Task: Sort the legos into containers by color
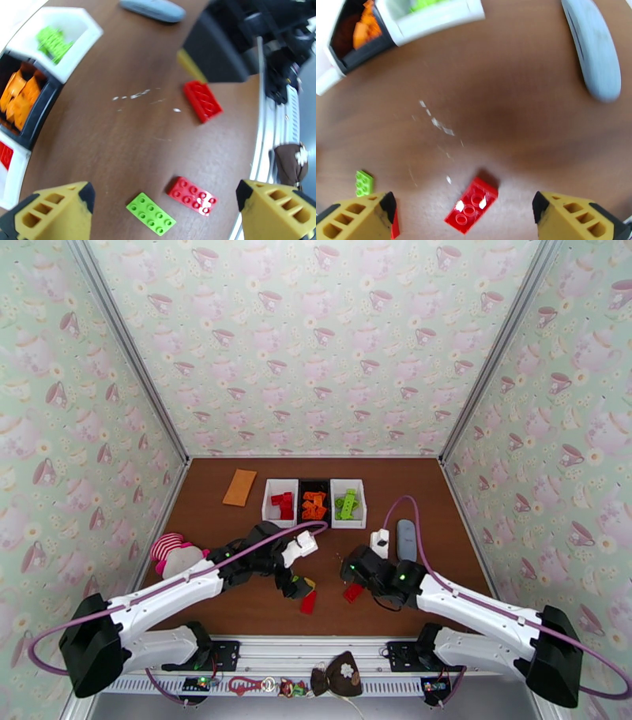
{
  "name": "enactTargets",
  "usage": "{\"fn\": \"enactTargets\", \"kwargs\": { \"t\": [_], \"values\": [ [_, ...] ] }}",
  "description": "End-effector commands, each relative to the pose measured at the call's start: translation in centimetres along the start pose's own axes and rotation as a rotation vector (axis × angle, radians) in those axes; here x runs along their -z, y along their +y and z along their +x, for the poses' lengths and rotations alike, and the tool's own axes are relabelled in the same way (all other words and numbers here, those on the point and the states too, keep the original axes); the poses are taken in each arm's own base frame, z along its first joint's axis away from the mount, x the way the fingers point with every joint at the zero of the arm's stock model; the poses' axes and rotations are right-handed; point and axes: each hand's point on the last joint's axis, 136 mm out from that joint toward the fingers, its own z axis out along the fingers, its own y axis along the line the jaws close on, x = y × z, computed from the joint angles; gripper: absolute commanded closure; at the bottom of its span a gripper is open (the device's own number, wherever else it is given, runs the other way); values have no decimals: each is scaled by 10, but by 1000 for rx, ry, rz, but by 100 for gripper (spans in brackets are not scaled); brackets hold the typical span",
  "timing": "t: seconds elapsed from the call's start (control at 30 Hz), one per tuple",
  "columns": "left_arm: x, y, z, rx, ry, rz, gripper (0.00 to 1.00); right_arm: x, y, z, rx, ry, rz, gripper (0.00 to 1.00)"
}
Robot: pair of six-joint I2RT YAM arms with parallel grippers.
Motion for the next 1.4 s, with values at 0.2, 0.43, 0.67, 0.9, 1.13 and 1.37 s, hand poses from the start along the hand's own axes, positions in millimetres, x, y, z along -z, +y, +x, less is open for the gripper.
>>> {"fn": "enactTargets", "kwargs": {
  "t": [0.2, 0.43, 0.67, 0.9, 1.13, 1.37],
  "values": [
    [7, -29, -18, -159, -143, 116, 0, -26, 4, 32, -42, 108, 137, 12],
    [6, -30, -19, -160, -144, 123, 0, -40, 8, 38, 2, 136, 144, 23],
    [5, -31, -15, -157, -137, 127, 0, -53, 9, 44, 24, 170, 151, 28],
    [4, -31, -12, -151, -128, 127, 0, -57, 8, 45, 29, 181, 156, 43],
    [2, -31, -10, -145, -124, 131, 0, -59, 8, 45, 31, 185, 161, 57],
    [4, -26, -10, -141, -125, 111, 0, -57, 12, 39, 44, 165, 150, 70]
  ]
}}
